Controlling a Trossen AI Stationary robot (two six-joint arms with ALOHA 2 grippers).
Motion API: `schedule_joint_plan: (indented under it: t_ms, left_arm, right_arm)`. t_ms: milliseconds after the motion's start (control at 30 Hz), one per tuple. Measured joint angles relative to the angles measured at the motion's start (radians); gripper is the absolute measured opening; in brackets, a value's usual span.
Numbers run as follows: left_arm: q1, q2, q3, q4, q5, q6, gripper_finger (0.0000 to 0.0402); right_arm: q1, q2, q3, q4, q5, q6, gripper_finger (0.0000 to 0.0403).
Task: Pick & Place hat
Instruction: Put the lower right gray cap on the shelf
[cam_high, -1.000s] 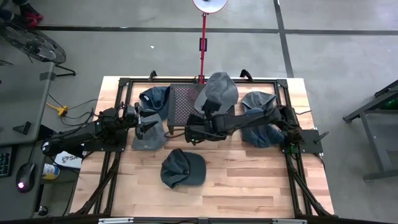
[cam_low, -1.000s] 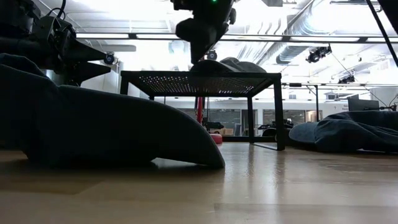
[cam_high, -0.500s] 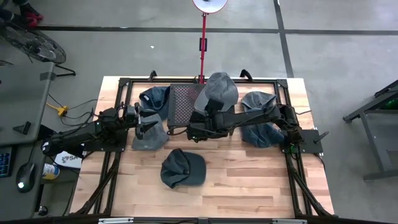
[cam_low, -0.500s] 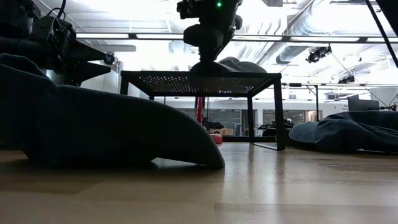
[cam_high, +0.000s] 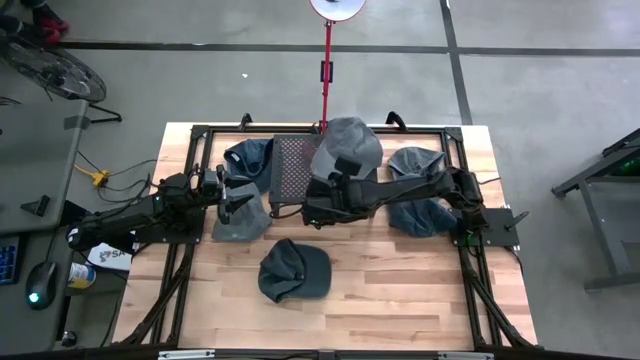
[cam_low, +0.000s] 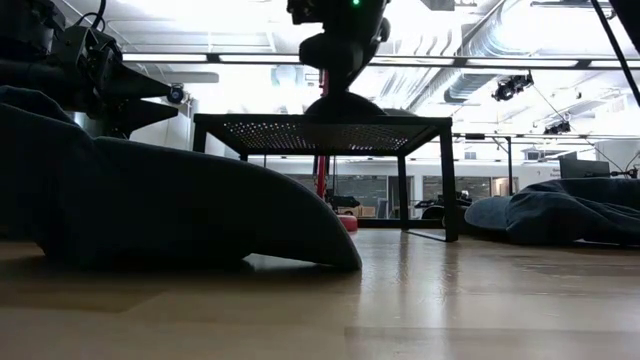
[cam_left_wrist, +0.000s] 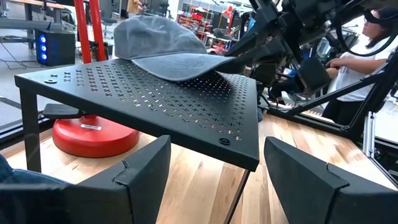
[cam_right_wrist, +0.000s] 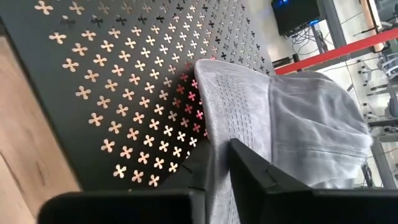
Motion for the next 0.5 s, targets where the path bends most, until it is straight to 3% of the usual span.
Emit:
schedule_joint_plan:
  t_ms: [300, 500]
  left_arm:
    - [0.0, 0.0, 0.0, 0.0, 0.0, 0.0, 0.0255]
    - [0.0, 0.0, 0.0, 0.0, 0.0, 0.0, 0.0255]
  right_arm:
    - [0.054, -0.047, 0.0, -0.06, -0.028, 0.039, 0.0015]
    - [0.083, -0.079, -0.001, -0.104, -0.042, -0.089, 0.0015]
